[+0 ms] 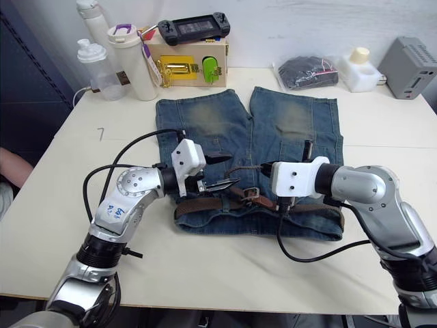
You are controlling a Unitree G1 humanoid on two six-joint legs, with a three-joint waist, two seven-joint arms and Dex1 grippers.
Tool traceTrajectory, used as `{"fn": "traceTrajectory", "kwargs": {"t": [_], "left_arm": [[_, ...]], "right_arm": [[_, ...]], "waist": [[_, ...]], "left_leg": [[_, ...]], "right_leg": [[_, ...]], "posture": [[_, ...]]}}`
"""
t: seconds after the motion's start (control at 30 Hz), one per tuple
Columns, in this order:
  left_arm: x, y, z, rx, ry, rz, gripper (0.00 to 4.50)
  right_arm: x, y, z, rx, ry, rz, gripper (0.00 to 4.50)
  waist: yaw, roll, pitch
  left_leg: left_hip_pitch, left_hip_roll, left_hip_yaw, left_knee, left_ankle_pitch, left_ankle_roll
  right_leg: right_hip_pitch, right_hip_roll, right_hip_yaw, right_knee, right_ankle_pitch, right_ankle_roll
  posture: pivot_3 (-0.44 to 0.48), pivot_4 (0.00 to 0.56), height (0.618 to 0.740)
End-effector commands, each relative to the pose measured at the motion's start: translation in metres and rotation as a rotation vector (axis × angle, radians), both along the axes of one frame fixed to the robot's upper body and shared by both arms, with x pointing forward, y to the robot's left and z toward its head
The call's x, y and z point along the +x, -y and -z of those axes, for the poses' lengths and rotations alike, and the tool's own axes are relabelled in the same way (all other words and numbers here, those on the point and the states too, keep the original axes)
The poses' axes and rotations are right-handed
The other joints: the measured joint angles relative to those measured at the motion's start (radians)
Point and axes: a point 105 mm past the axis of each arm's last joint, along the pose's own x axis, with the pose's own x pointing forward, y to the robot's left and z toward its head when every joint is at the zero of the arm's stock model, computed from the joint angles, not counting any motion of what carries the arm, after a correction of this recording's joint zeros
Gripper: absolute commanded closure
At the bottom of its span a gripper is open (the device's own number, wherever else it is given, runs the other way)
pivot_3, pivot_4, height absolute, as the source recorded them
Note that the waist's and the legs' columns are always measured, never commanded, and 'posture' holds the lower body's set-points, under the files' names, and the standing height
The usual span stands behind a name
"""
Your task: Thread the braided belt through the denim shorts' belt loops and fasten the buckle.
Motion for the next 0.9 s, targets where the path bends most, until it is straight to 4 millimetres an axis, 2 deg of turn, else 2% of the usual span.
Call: {"fn": "traceTrajectory", "kwargs": {"t": [0.03,0.13,0.23,0.37,0.4,0.63,0.7,0.73,0.8,0.9], "left_arm": [[0.003,0.005,-0.006,-0.001,0.045,-0.005,1.20],[0.007,0.008,-0.004,0.008,0.050,-0.015,1.20],[0.008,0.008,-0.006,-0.012,0.053,-0.024,1.99],[0.006,0.008,-0.007,-0.019,0.054,-0.012,3.76],[0.004,0.008,-0.006,-0.020,0.052,-0.005,4.37],[0.000,0.014,-0.009,-0.061,0.042,0.006,4.45],[-0.001,0.015,-0.010,-0.085,0.036,0.003,4.50],[-0.001,0.015,-0.011,-0.096,0.033,0.001,4.50],[-0.001,0.015,-0.012,-0.150,0.008,-0.012,4.50],[-0.001,0.014,-0.012,-0.210,-0.013,-0.038,4.50]], "right_arm": [[-0.006,-0.007,-0.015,0.013,0.061,-0.035,4.50],[-0.007,-0.007,-0.016,0.013,0.061,-0.036,4.50],[-0.008,-0.007,-0.016,0.015,0.060,-0.033,4.50],[-0.008,-0.007,-0.016,0.017,0.056,-0.028,4.50],[-0.008,-0.007,-0.016,0.017,0.055,-0.027,4.50],[-0.007,-0.007,-0.016,0.022,0.047,-0.021,4.50],[-0.007,-0.006,-0.017,0.050,0.027,-0.012,3.64],[-0.006,-0.006,-0.017,0.065,0.015,-0.008,3.38],[-0.004,-0.002,-0.023,0.121,0.011,0.034,2.46],[0.001,0.019,-0.035,0.212,-0.008,0.133,1.02]], "waist": [[0.000,0.000,0.000],[0.000,0.000,0.000],[0.000,0.000,0.000],[-0.001,0.000,0.000],[-0.001,0.000,0.000],[-0.001,0.000,0.000],[-0.001,0.000,0.000],[-0.001,0.000,0.000],[0.000,0.000,0.000],[0.000,0.000,0.000]], "left_leg": [[0.000,0.000,0.000,0.000,0.000,0.000],[0.000,0.000,0.000,0.000,0.000,0.000],[0.000,0.000,0.000,0.000,0.000,0.000],[0.000,0.000,0.000,0.000,0.000,0.000],[0.000,0.000,0.000,0.000,0.000,0.000],[0.000,0.000,0.000,0.000,0.000,0.000],[0.000,0.000,0.000,0.000,0.000,0.000],[0.000,0.000,0.000,0.000,0.000,0.000],[0.000,0.000,0.000,0.000,0.000,0.000],[0.000,0.000,0.000,0.000,0.000,0.000]], "right_leg": [[0.000,0.000,0.000,0.000,0.000,0.000],[0.000,0.000,0.000,0.000,0.000,0.000],[0.000,0.000,0.000,0.000,0.000,0.000],[0.000,0.000,0.000,0.000,0.000,0.000],[0.000,0.000,0.000,0.000,0.000,0.000],[0.000,0.000,0.000,0.000,0.000,0.000],[0.000,0.000,0.000,0.000,0.000,0.000],[0.000,0.000,0.000,0.000,0.000,0.000],[0.000,0.000,0.000,0.000,0.000,0.000],[0.000,0.000,0.000,0.000,0.000,0.000]], "posture": [[0.000,0.150,0.645],[0.000,0.150,0.645],[0.000,0.150,0.645],[0.000,0.150,0.645],[0.000,0.150,0.645],[0.000,0.150,0.645],[0.000,0.150,0.645],[0.000,0.150,0.645],[0.000,0.150,0.645],[0.000,0.150,0.645]]}}
